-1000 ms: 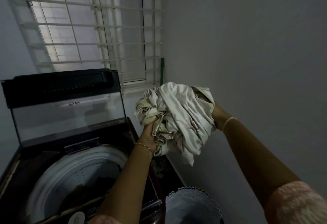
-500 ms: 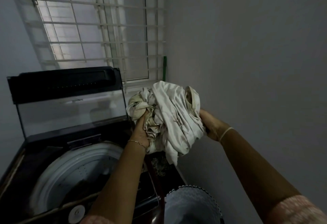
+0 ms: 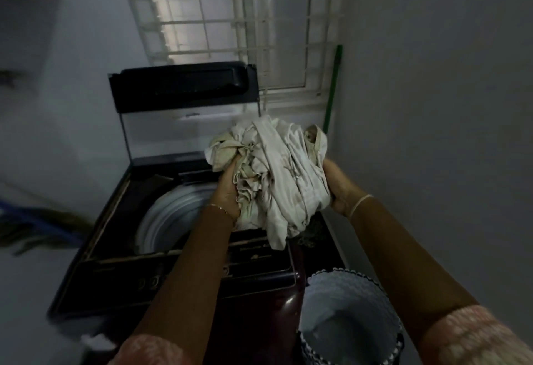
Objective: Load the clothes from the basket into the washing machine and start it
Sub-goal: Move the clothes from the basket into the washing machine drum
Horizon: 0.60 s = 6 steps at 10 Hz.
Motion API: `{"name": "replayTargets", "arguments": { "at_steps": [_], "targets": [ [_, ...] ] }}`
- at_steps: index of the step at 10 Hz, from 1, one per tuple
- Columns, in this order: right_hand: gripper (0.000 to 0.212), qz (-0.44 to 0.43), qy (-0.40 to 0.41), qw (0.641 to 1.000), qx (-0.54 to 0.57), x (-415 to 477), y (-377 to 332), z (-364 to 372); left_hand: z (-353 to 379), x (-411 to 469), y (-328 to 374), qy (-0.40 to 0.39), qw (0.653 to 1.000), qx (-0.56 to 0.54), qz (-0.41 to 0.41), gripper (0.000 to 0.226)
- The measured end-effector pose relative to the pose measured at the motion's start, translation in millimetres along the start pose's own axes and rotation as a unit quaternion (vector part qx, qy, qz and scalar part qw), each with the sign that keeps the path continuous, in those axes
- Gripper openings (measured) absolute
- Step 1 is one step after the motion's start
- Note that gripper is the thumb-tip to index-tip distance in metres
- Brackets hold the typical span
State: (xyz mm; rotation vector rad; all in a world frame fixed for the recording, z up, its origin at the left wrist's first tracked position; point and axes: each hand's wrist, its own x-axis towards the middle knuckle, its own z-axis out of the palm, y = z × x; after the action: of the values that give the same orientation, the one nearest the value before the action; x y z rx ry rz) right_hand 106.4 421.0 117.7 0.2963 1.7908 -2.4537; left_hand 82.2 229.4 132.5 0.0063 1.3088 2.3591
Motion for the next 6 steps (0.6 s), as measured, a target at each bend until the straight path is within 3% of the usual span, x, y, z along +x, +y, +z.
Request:
{"name": "replayTargets", "arguments": {
  "at_steps": [1,3,5,6],
  "targets": [
    [0.052,0.029,-0.006,0.999,-0.02,19,13,21,-17,-5,10,0.044,0.999,0.003,0.01,0.048],
    [0.049,0.041,-0.075,0.996,-0.038,62,17,53,-58,11,28,0.084,0.994,0.055,0.038,0.051],
    [0.055,0.057,-0.057,0.995,-0.052,112,20,87,-119,53,53,0.184,0.978,0.095,0.033,0.055],
    [0.055,0.08,-0.057,0.993,-0.06,145,27,100,-127,54,72,0.165,0.975,0.147,-0.019,0.069]
  ]
}}
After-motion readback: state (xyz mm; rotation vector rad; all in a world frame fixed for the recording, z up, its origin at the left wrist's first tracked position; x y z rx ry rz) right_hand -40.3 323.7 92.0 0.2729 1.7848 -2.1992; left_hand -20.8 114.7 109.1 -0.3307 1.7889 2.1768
